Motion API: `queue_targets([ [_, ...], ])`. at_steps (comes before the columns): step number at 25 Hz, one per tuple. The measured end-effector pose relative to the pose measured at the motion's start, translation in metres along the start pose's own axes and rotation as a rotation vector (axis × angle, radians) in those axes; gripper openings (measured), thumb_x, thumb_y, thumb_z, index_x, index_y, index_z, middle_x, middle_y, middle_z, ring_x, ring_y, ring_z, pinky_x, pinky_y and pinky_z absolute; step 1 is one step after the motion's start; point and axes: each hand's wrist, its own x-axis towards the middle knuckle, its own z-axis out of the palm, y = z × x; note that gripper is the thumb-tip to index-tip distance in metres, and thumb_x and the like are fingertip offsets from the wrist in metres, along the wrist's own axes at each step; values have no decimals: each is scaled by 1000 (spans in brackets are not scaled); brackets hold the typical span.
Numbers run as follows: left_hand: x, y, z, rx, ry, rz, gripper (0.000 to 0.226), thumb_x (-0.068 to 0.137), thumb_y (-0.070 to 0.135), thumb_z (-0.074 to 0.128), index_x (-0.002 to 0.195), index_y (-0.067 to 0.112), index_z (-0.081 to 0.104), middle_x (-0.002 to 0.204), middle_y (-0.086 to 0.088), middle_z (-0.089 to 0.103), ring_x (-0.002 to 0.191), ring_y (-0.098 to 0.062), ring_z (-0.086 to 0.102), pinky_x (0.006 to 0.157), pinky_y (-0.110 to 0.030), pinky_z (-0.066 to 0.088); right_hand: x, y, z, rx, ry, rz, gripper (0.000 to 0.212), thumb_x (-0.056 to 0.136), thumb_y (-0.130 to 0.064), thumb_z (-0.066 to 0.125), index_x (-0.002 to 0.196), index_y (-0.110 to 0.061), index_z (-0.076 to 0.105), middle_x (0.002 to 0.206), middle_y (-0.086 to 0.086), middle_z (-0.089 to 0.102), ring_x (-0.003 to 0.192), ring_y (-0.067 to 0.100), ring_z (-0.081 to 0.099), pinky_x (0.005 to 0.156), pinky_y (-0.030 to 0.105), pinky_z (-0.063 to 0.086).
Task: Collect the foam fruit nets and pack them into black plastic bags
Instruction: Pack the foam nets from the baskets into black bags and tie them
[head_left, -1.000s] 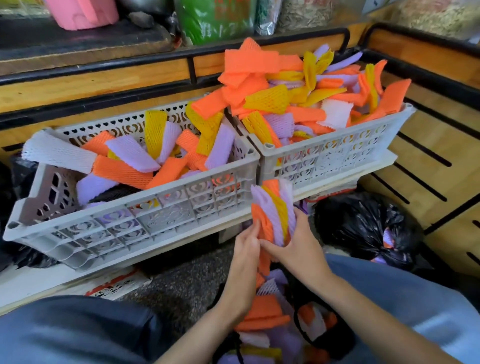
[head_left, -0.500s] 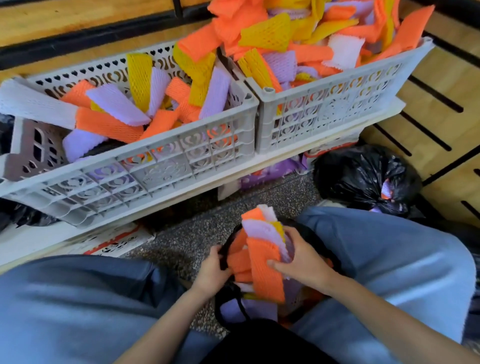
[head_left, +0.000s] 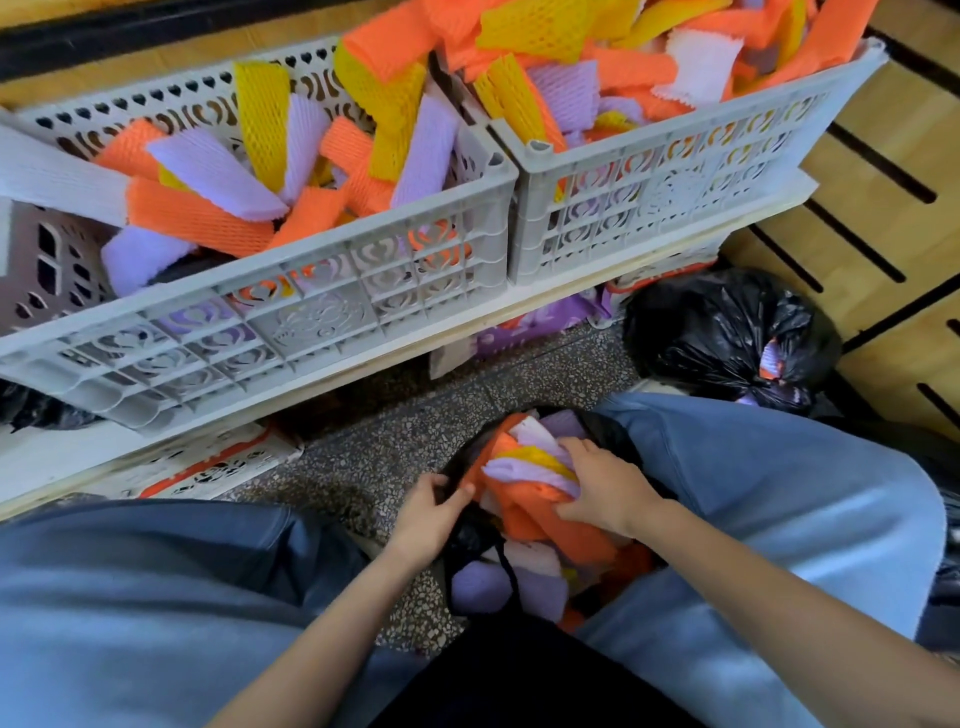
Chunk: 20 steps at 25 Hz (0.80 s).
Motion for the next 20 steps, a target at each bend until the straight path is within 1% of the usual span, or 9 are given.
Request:
queue_targets([
  [3, -10, 5, 18, 83, -48, 62, 64, 75, 34, 76, 124, 10, 43, 127, -10, 50, 117, -24, 49, 99, -31, 38, 8, -12, 3, 93, 110, 55, 80, 76, -36, 70, 139, -10, 28, 135, 8, 41, 126, 27, 41, 94, 40, 44],
  [5, -14, 7, 25, 159, -106, 94, 86, 71, 26, 80, 138, 6, 31, 134, -11, 42, 127, -24, 42, 104, -28, 33, 18, -15, 1, 129, 141, 96, 77, 77, -35, 70, 137, -9, 29, 133, 9, 40, 125, 28, 40, 93, 39, 43],
  [7, -11, 11, 22, 202, -101, 166, 82, 72, 9, 74, 141, 4, 28, 137, -15, 41, 129, -27, 41, 100, -23, 31, 28, -19, -3, 130, 175, 115, 77, 76, -34, 72, 136, -9, 30, 131, 10, 41, 124, 29, 40, 92, 39, 41],
  [9, -6, 17, 8, 168, -18, 260, 70, 74, -4, 61, 138, 2, 33, 135, -18, 46, 126, -30, 45, 96, -20, 32, 38, -20, -10, 126, 216, 130, 76, 77, -33, 72, 135, -8, 30, 132, 10, 40, 124, 30, 39, 93, 40, 40],
  [12, 1, 22, -28, 192, 100, 305, 62, 77, -3, 61, 135, 1, 39, 132, -17, 47, 125, -28, 44, 98, -19, 29, 48, -20, -21, 148, 265, 129, 78, 78, -31, 73, 137, -7, 29, 135, 11, 39, 126, 30, 38, 95, 41, 40],
  [14, 1, 13, -49, 335, 100, 240, 45, 80, 10, 66, 122, 6, 50, 118, -12, 54, 114, -24, 51, 90, -23, 35, 53, -19, -22, 162, 279, 126, 80, 78, -32, 74, 139, -7, 27, 137, 12, 38, 128, 29, 38, 97, 40, 40],
  [16, -6, 4, -65, 406, 68, 172, 5, 85, 17, 64, 88, 15, 60, 87, -3, 63, 87, -20, 61, 68, -21, 37, 54, -23, -20, 162, 284, 120, 81, 78, -33, 73, 140, -7, 27, 138, 12, 38, 128, 29, 38, 98, 40, 39],
  [18, -7, -3, -71, 208, 74, 132, 20, 91, 14, 59, 72, 17, 55, 68, 1, 61, 63, -14, 57, 56, -21, 38, 52, -30, -19, 129, 282, 66, 81, 79, -35, 72, 141, -8, 26, 138, 10, 39, 128, 28, 37, 98, 39, 39],
  [20, -5, 0, -72, -171, 123, 61, 22, 96, 9, 50, 75, 13, 51, 67, -2, 60, 56, -10, 53, 52, -20, 44, 45, -41, -18, 107, 270, -71, 80, 81, -35, 70, 143, -9, 26, 139, 9, 39, 129, 27, 37, 100, 37, 36],
])
